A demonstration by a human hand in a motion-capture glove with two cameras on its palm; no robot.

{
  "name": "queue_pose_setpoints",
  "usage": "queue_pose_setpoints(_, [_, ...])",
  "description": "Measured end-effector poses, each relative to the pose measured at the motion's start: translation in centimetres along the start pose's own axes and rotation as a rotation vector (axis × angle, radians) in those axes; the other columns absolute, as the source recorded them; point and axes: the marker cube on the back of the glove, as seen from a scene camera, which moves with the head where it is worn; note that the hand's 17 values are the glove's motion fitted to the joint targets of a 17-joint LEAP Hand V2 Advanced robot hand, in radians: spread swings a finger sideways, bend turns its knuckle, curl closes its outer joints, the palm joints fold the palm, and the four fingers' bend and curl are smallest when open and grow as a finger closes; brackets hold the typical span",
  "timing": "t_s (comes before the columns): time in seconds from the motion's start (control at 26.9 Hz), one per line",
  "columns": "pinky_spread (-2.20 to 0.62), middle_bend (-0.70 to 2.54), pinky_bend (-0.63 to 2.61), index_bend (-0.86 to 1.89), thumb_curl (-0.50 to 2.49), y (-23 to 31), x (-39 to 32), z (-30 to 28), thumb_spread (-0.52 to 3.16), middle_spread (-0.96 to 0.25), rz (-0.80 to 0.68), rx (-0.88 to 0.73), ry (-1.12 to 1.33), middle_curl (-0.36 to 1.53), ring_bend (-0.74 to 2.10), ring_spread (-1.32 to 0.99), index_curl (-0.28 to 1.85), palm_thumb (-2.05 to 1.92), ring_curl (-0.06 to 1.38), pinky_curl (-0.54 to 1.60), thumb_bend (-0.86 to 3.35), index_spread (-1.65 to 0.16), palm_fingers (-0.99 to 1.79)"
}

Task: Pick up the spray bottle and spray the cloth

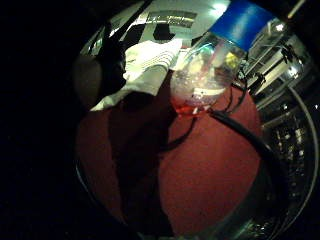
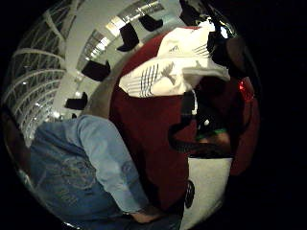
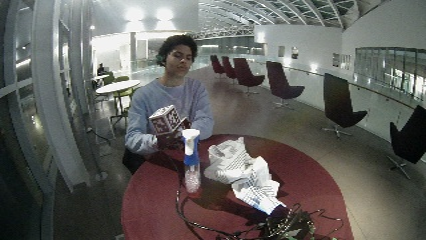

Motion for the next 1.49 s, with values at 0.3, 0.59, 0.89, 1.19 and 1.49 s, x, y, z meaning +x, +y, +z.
queue_pose_setpoints(0.3, [0.12,0.38,0.17,0.15,0.38,0.4,3.7,-2.4,1.02,-0.05,0.297,0.290,-0.592,0.36,0.40,-0.05,0.28,0.74,0.31,0.26,0.21,-0.29,0.93])
queue_pose_setpoints(0.59, [0.13,0.34,0.18,0.15,0.40,0.7,6.7,-2.1,1.06,-0.05,0.418,0.373,-0.779,0.37,0.37,-0.04,0.30,0.73,0.32,0.27,0.14,-0.29,0.92])
queue_pose_setpoints(0.89, [0.14,0.30,0.21,0.10,0.40,-1.1,9.4,-1.7,1.08,-0.04,0.447,0.485,-0.670,0.38,0.38,-0.03,0.29,0.72,0.34,0.30,0.07,-0.29,0.85])
queue_pose_setpoints(1.19, [0.15,0.28,0.30,0.08,0.40,-4.7,11.8,-0.7,1.06,-0.02,0.624,0.436,-0.669,0.39,0.30,-0.01,0.26,0.72,0.34,0.34,0.01,-0.32,0.65])
queue_pose_setpoints(1.49, [0.18,0.32,0.30,0.09,0.38,-7.0,12.0,1.3,1.03,-0.02,0.656,0.355,-0.669,0.41,0.29,0.00,0.23,0.70,0.32,0.34,-0.03,-0.35,0.59])
